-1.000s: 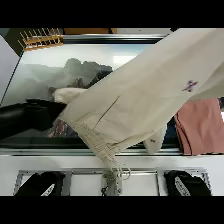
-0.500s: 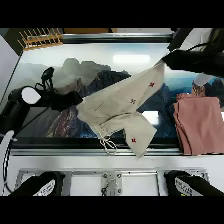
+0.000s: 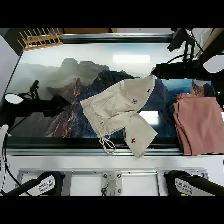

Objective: Fold the clothes and pants, and hang the long-sleeved shirts on hangers.

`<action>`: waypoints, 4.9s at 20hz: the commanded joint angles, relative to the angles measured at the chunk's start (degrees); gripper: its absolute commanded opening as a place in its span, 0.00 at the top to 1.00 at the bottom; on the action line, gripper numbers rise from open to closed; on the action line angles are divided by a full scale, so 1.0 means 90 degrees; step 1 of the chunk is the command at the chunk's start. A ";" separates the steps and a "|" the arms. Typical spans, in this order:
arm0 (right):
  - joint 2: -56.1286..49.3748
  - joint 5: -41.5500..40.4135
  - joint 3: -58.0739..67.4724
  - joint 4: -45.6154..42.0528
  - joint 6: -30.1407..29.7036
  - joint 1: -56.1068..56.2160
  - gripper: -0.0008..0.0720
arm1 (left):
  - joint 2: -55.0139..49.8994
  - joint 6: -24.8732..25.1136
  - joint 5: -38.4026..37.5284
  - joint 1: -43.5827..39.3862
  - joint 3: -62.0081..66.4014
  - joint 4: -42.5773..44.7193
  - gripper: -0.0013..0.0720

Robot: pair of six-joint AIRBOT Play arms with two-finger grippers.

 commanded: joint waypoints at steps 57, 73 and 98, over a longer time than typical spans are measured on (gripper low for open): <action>-0.2419 -0.2866 0.2977 -0.0811 0.0270 0.0425 0.80 | -0.0685 0.0202 0.1547 -0.0641 0.2382 -0.1061 0.86; 0.1319 0.0777 -0.0478 -0.0874 0.0007 -0.0481 0.32 | -0.0393 -0.0542 -0.0119 0.0415 -0.0226 0.1792 0.16; 0.2059 0.1336 -0.1620 -0.1819 0.0804 -0.0508 0.32 | -0.1394 0.0712 0.0017 -0.0716 0.0151 0.0418 0.97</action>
